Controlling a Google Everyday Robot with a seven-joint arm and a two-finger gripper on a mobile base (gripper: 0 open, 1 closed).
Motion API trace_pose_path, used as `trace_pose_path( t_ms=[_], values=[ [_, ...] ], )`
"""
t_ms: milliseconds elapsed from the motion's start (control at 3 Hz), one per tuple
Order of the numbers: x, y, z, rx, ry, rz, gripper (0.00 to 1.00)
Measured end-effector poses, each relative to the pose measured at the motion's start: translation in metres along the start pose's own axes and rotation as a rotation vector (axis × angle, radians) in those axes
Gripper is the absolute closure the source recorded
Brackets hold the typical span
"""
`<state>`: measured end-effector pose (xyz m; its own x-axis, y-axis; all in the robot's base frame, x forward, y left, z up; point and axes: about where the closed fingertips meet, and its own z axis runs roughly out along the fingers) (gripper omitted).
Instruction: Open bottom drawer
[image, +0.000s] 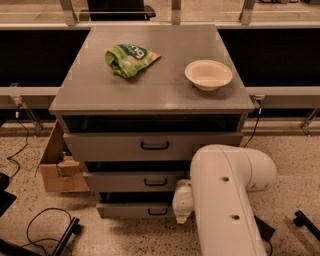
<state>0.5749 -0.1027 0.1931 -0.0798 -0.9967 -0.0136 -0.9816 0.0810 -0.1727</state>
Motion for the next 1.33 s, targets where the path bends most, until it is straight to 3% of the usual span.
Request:
trace_pose_path(
  t_ms=[333, 667, 1333],
  values=[
    [0.0253, 0.0314, -0.0379, -0.040, 0.047, 0.055, 0.69],
    [0.0274, 0.0388, -0.0388, -0.050, 0.051, 0.044, 0.67],
    [0.0262, 0.0395, -0.0404, -0.045, 0.048, 0.031, 0.20]
  ],
)
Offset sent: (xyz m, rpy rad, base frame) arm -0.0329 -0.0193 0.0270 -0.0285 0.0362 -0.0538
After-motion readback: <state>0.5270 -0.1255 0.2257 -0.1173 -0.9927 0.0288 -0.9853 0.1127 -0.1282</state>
